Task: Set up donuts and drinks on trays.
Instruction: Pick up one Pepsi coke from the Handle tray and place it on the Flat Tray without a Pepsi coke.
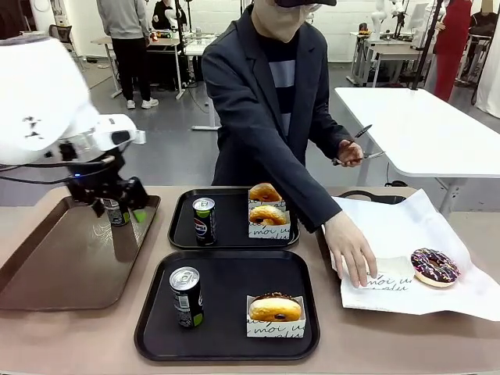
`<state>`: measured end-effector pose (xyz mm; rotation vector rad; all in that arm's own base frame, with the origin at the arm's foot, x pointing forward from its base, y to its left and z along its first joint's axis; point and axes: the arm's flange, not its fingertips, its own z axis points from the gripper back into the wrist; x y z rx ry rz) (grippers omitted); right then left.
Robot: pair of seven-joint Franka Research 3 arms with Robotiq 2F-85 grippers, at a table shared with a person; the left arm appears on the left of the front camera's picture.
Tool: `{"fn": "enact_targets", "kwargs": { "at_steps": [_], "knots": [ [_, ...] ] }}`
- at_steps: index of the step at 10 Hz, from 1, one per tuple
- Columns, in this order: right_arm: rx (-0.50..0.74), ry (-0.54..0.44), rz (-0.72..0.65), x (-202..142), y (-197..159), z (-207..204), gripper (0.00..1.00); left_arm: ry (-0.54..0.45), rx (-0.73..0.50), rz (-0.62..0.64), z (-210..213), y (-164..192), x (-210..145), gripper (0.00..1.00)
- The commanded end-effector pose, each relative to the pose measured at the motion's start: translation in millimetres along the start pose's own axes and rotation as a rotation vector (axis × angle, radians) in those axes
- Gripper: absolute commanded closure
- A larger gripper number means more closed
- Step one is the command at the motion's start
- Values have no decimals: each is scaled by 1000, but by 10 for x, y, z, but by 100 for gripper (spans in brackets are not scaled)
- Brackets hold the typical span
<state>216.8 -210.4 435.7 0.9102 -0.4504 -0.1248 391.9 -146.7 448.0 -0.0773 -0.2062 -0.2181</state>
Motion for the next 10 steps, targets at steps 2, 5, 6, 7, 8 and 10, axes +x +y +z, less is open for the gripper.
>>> {"fn": "enact_targets", "kwargs": {
  "at_steps": [2,5,6,7,8,10],
  "knots": [
    [34,-26,19,34,-11,-19,0,-10,45,56,-218,394,0,0],
    [34,-26,19,34,-11,-19,0,-3,1,42,-19,209,-32,0],
    [34,-26,19,34,-11,-19,0,-3,1,42,-19,209,-32,0],
    [34,-26,19,34,-11,-19,0,-3,1,42,-19,209,-32,0],
    [34,-26,19,34,-11,-19,0,-3,1,42,-19,209,-32,0],
    [34,-26,19,34,-11,-19,0,-3,1,42,-19,209,-32,0]
  ]
}}
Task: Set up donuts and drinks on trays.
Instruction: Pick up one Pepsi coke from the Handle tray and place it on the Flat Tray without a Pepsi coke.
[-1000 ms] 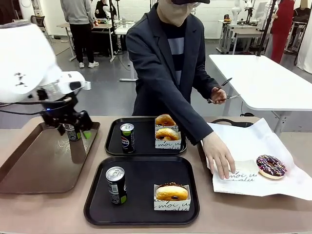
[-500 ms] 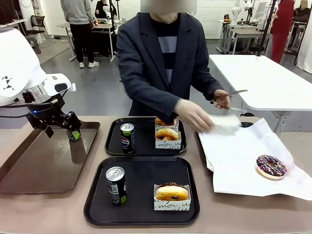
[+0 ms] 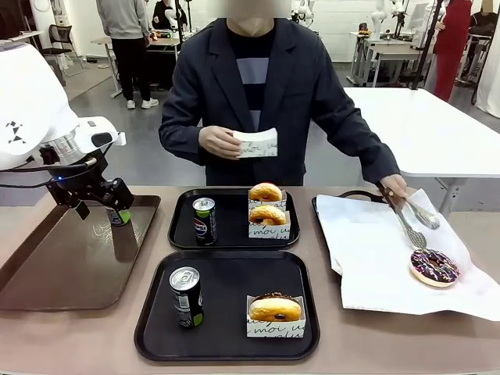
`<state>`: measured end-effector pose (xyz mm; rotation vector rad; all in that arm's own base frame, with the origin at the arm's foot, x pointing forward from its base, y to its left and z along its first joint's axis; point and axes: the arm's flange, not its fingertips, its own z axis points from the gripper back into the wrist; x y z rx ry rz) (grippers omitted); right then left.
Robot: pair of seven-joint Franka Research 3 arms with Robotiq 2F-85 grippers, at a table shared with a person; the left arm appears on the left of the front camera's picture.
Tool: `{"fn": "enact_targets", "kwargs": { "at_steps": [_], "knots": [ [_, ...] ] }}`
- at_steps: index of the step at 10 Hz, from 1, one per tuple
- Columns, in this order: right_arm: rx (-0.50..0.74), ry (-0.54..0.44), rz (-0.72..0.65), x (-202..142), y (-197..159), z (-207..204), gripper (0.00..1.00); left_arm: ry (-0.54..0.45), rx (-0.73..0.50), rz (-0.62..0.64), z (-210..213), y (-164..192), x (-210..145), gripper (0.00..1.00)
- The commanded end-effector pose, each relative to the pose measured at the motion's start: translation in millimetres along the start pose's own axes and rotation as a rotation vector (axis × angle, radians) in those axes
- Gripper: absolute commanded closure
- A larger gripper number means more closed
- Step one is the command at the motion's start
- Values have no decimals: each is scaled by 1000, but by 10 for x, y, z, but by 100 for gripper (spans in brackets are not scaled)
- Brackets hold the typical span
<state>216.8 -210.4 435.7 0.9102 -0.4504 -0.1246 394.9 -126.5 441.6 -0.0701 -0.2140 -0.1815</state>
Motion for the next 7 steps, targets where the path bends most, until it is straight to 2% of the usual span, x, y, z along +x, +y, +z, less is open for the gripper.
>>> {"fn": "enact_targets", "kwargs": {
  "at_steps": [1,2,3,4,5,6,7],
  "knots": [
    [34,-26,19,34,-11,-19,0,5,-10,7,30,3,-5,0],
    [34,-26,19,34,-11,-19,0,0,0,0,0,0,0,0],
    [34,-26,19,34,-11,-19,0,102,-225,79,183,185,149,0],
    [34,-26,19,34,-11,-19,0,129,-438,168,313,521,185,0],
    [34,-26,19,34,-11,-19,0,165,-665,271,493,1016,289,0],
    [34,-26,19,34,-11,-19,0,191,-827,354,611,1475,340,0],
    [34,-26,19,34,-11,-19,0,198,-975,421,629,1893,185,0]
  ]
}}
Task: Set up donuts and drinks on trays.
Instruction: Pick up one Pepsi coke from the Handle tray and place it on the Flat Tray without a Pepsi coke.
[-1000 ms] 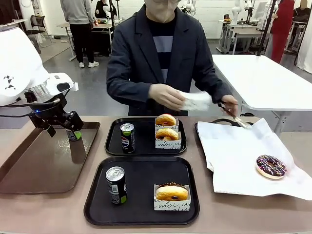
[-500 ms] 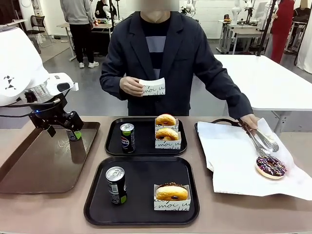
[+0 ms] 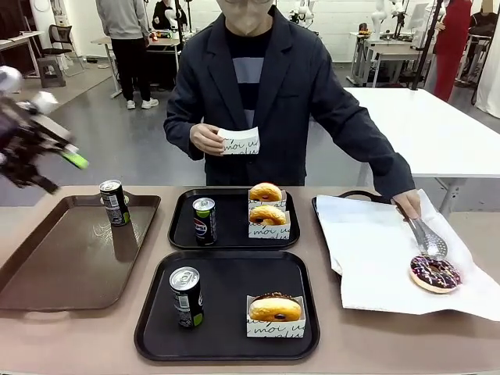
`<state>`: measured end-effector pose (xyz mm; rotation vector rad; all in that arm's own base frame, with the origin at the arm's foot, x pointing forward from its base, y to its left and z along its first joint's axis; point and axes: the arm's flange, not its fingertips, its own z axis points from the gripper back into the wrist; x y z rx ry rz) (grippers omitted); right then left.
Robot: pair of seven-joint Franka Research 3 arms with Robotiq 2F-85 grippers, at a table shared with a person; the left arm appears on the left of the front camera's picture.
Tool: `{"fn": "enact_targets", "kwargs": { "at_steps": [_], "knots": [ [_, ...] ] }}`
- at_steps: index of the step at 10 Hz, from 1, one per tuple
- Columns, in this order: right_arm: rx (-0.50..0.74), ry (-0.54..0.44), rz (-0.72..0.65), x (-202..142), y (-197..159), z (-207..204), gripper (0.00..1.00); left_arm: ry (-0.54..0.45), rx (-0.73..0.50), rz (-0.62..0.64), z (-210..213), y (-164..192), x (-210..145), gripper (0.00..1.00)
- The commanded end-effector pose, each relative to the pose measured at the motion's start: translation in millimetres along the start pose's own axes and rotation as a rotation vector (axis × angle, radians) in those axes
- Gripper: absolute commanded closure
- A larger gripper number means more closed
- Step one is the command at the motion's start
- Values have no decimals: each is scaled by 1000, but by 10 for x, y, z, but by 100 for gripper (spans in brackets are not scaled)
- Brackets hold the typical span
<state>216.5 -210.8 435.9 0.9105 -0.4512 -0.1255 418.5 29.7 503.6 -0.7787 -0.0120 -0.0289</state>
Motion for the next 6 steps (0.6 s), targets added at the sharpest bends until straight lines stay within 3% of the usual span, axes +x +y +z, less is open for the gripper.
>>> {"fn": "enact_targets", "kwargs": {
  "at_steps": [1,3,6],
  "knots": [
    [33,-25,20,35,-10,-24,0,52,-328,205,361,508,194,0],
    [33,-25,20,35,-10,-24,0,116,-444,145,437,1104,71,0],
    [33,-25,20,35,-10,-24,0,65,-558,-29,400,1641,-5,0]
  ]
}}
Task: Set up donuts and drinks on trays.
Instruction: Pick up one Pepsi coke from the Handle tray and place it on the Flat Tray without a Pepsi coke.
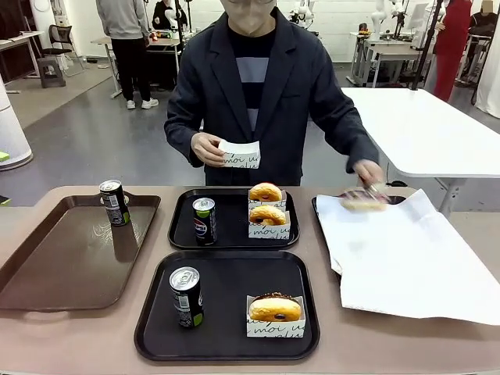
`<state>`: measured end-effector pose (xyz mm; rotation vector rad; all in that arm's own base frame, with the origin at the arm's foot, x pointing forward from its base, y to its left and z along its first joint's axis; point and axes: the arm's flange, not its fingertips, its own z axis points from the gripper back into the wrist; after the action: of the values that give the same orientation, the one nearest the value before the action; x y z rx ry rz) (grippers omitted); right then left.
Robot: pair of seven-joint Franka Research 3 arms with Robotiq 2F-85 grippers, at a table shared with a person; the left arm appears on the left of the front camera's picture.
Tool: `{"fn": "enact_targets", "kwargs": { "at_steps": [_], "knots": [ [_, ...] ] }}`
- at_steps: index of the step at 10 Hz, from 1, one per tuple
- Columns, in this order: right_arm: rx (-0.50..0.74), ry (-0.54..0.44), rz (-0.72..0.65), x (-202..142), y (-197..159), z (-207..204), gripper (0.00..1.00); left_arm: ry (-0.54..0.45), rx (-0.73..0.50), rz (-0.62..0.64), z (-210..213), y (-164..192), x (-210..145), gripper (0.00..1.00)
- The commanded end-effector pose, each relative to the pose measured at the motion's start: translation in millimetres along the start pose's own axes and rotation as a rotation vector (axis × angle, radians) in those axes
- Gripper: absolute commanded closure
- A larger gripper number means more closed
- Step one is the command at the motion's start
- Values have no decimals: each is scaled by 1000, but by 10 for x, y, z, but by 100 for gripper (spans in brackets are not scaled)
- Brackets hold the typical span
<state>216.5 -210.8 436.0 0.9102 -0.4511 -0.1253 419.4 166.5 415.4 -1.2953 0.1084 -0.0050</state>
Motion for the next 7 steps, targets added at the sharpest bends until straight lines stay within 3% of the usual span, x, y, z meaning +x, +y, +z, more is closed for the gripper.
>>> {"fn": "enact_targets", "kwargs": {
  "at_steps": [1,3,5,6,7],
  "knots": [
    [34,-25,20,35,-11,-25,0,6,-52,-118,152,110,89,0],
    [34,-25,20,35,-11,-25,0,-3,-35,-144,129,212,108,0],
    [34,-25,20,35,-11,-25,0,16,54,-19,-192,326,471,0],
    [34,-25,20,35,-11,-25,0,3,-18,-127,91,255,107,0],
    [34,-25,20,35,-11,-25,0,3,-18,-127,91,255,107,0]
  ]
}}
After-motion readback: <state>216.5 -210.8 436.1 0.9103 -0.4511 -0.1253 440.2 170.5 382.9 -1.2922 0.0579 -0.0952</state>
